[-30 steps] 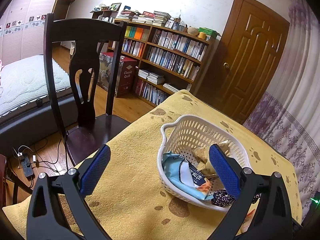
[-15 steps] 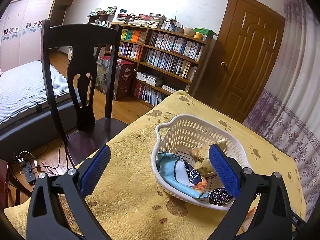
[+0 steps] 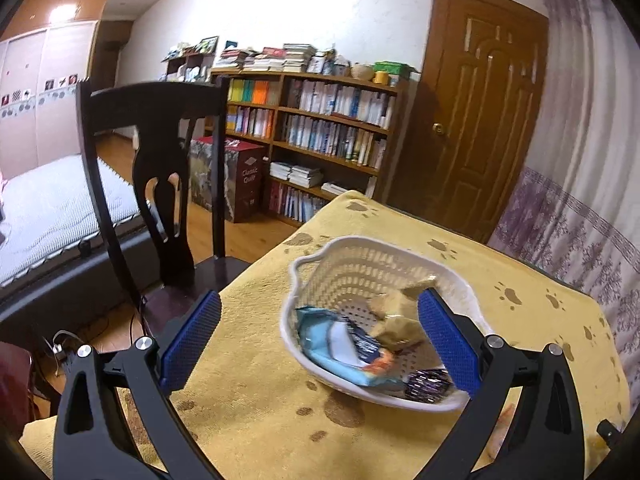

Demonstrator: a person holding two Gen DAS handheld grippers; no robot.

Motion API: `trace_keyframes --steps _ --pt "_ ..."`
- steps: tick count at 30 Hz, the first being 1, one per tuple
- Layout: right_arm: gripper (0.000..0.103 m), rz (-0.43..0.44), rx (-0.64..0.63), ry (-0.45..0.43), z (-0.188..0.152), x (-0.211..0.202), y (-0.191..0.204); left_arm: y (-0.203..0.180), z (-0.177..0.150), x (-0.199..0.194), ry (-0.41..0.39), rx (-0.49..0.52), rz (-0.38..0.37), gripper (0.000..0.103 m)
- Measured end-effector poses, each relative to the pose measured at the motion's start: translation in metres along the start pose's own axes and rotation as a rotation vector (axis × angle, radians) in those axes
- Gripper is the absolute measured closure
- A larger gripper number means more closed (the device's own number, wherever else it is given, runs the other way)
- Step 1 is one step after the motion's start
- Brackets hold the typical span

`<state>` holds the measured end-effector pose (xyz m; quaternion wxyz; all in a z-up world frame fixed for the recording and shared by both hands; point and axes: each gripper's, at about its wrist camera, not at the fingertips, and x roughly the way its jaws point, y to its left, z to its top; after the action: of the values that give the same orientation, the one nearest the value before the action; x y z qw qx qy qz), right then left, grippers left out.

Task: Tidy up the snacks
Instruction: 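Grasp the yellow jelly cup with right tool, then grasp the white green-print bag with left tool while right tool holds jelly cup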

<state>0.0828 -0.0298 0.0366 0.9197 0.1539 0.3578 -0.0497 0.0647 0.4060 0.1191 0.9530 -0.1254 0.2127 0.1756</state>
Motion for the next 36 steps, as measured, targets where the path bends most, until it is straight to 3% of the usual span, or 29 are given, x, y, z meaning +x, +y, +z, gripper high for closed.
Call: trace_keyframes --steps 10,15,23,27,36 --pt "0.041 0.02 0.028 -0.047 -0.013 -0.017 -0.016 -0.077 -0.019 -0.038 0.01 0.181 -0.149 0.003" --pt "0.041 0.007 0.017 -0.055 -0.02 -0.018 -0.021 -0.116 -0.028 -0.043 0.088 0.221 -0.292 0.003" --pt "0.041 -0.023 0.012 -0.077 -0.027 -0.018 -0.029 -0.186 -0.048 -0.024 0.2 0.355 -0.377 0.003" --pt "0.041 -0.005 0.033 -0.079 -0.028 -0.018 -0.034 -0.217 -0.056 0.001 0.288 0.385 -0.398 0.003" --pt "0.041 0.031 0.064 -0.089 -0.03 -0.02 -0.04 -0.259 -0.074 0.06 0.452 0.408 -0.359 0.003"
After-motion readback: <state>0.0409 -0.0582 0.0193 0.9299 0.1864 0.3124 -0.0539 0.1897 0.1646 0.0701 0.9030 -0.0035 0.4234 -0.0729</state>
